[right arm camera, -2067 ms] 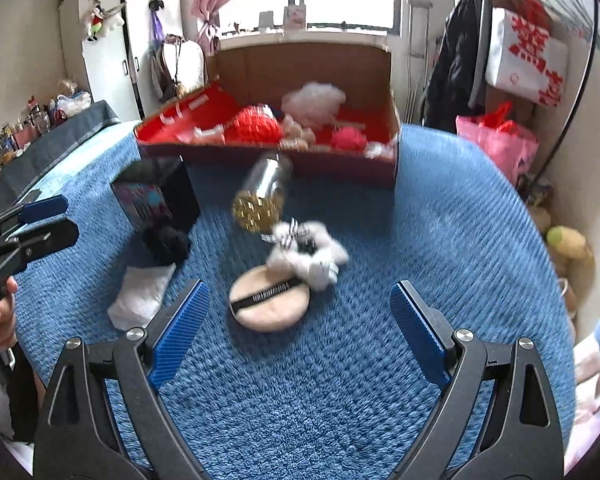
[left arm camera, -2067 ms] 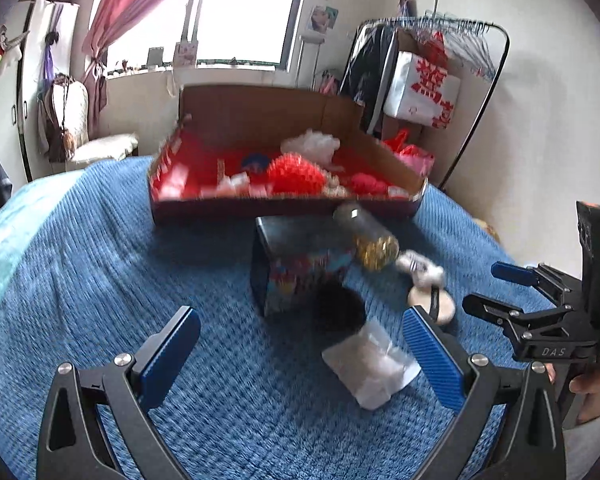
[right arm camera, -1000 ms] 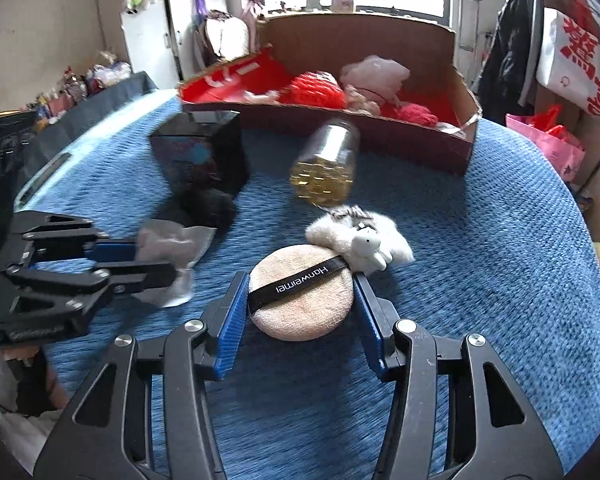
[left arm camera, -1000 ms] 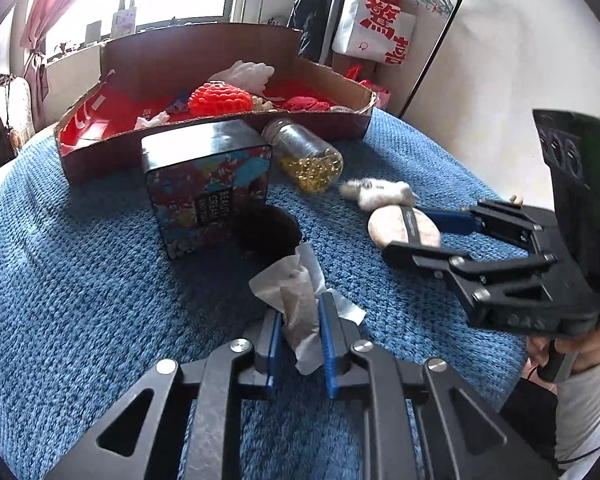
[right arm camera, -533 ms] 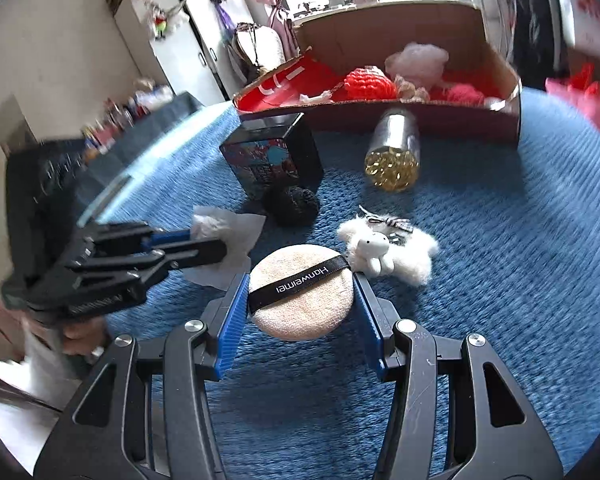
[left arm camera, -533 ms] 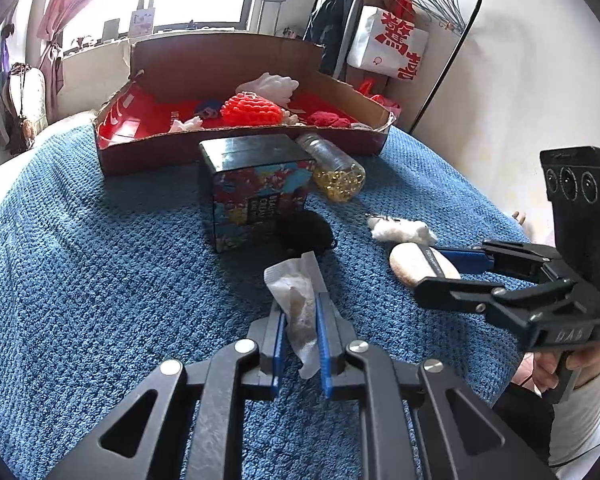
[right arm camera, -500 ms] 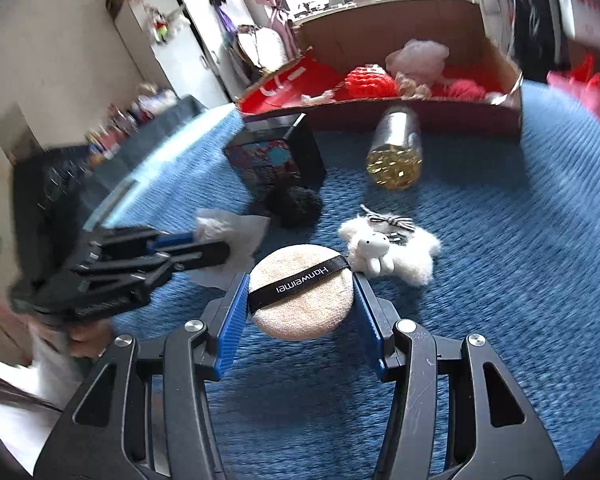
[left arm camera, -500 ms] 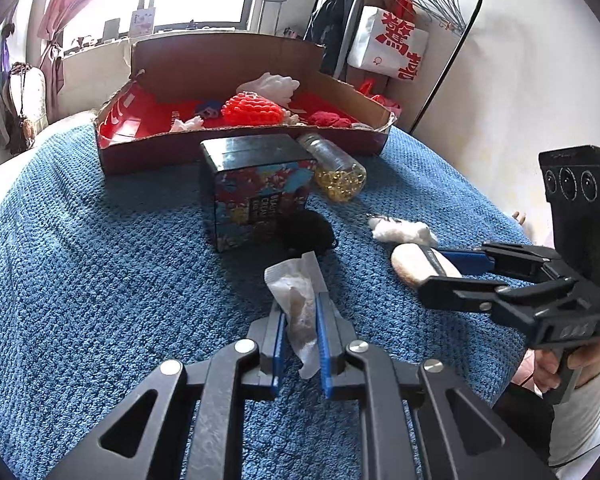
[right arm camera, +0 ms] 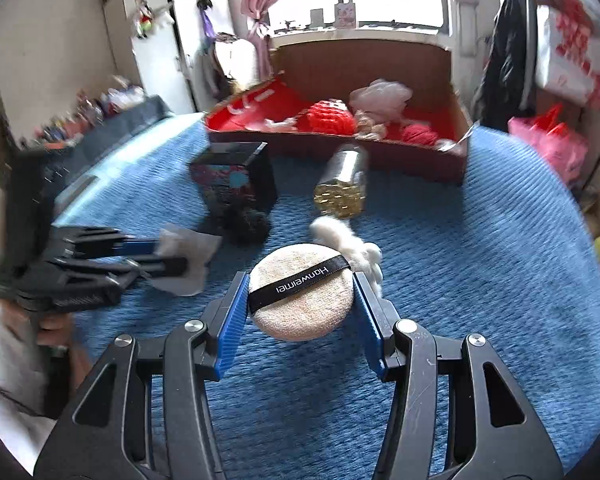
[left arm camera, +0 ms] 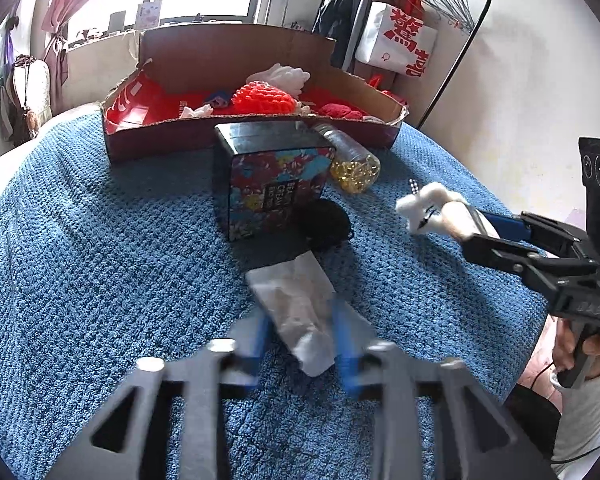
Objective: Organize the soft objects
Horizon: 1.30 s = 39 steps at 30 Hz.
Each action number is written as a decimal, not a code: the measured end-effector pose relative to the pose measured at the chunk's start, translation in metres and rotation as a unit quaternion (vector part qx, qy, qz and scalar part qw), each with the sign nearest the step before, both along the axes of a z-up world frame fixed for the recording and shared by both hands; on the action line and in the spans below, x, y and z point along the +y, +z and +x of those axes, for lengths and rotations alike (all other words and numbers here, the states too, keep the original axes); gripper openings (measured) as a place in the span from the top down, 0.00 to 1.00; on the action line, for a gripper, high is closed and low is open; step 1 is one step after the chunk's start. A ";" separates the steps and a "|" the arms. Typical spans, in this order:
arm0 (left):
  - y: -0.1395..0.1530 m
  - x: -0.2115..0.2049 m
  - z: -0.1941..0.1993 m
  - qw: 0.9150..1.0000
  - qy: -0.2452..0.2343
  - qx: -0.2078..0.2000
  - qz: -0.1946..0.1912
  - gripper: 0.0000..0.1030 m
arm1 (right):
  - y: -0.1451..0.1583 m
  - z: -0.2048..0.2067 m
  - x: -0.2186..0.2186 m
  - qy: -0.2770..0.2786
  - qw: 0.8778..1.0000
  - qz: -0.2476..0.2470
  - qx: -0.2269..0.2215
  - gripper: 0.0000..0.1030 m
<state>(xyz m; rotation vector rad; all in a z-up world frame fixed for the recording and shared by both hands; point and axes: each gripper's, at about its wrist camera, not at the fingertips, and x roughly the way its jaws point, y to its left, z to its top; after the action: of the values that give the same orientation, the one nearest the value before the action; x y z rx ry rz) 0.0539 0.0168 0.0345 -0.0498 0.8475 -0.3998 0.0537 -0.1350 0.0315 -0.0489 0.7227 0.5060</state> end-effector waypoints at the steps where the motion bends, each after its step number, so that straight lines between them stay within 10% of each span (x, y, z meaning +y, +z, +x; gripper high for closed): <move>1: 0.000 0.000 0.000 1.000 0.001 -0.003 -0.002 0.40 | 0.000 0.001 -0.002 0.006 1.000 0.013 0.008 0.53; 16: -0.012 -0.023 0.005 0.998 -0.020 -0.017 0.060 0.34 | -0.024 -0.012 0.020 0.057 0.998 -0.016 0.030 0.51; 32: -0.013 -0.028 0.012 0.998 -0.023 -0.013 0.063 0.28 | 0.035 0.020 -0.057 0.042 0.989 0.137 0.025 0.50; 35: -0.013 -0.028 0.011 0.998 -0.024 -0.013 0.064 0.28 | 0.032 0.032 -0.044 -0.028 0.999 0.044 -0.004 0.50; 39: -0.014 -0.027 0.010 0.997 -0.026 -0.014 0.065 0.28 | 0.023 0.033 -0.027 0.002 0.999 0.043 0.005 0.50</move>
<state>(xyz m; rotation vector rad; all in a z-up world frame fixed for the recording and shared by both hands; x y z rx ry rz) 0.0641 -0.0105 0.0208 0.0984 0.8474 -0.3920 0.0866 -0.1621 0.0546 0.0322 0.7099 0.5411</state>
